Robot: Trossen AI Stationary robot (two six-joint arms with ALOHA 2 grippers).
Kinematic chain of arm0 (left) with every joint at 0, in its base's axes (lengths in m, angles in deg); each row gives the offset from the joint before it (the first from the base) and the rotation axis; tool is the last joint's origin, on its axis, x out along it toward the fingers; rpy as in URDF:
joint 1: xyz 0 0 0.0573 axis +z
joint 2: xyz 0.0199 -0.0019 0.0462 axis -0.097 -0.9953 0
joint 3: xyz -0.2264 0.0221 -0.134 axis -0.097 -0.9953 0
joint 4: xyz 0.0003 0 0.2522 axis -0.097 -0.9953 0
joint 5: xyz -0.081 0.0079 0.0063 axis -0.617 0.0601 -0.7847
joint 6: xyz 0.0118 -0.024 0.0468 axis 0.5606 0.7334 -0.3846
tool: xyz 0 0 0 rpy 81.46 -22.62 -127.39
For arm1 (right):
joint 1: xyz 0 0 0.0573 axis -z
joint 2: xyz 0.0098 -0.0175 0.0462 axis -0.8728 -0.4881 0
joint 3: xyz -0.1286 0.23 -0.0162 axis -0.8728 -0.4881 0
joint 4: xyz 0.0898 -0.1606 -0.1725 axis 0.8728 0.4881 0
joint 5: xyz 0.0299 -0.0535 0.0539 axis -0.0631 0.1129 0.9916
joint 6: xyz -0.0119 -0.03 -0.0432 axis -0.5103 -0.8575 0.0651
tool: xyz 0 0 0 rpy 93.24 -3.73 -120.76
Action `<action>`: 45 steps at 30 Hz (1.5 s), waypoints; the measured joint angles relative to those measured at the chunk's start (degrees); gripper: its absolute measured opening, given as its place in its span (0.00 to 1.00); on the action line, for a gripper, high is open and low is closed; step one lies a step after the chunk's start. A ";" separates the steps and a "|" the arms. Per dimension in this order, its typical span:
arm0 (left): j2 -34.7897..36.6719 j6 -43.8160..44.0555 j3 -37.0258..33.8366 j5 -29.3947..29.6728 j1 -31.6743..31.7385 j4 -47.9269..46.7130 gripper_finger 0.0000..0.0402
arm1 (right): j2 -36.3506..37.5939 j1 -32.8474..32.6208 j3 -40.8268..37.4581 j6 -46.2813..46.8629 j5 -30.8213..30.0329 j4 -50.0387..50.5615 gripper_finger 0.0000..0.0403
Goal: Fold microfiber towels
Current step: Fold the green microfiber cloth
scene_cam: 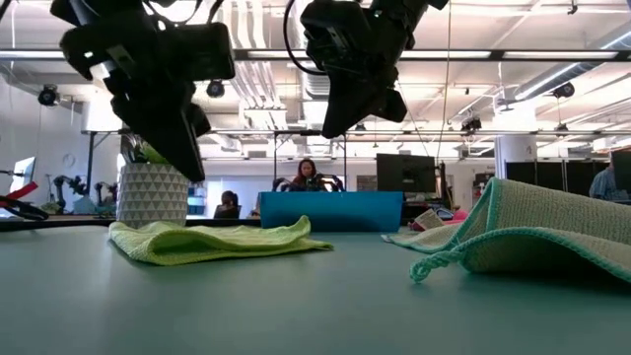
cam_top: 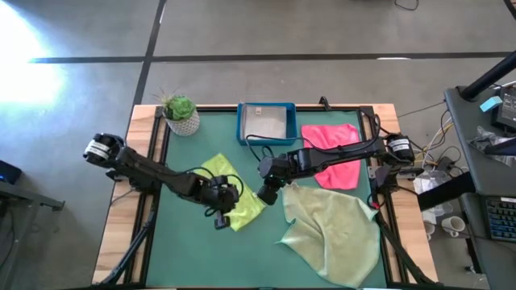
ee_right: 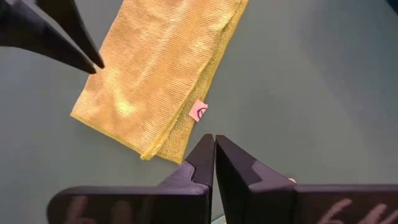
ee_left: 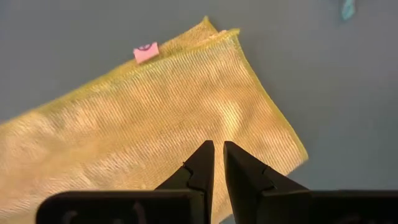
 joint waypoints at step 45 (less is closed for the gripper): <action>1.02 15.31 0.00 -7.86 -13.09 -19.71 0.05 | -0.01 -0.17 0.00 -3.25 1.55 0.21 0.02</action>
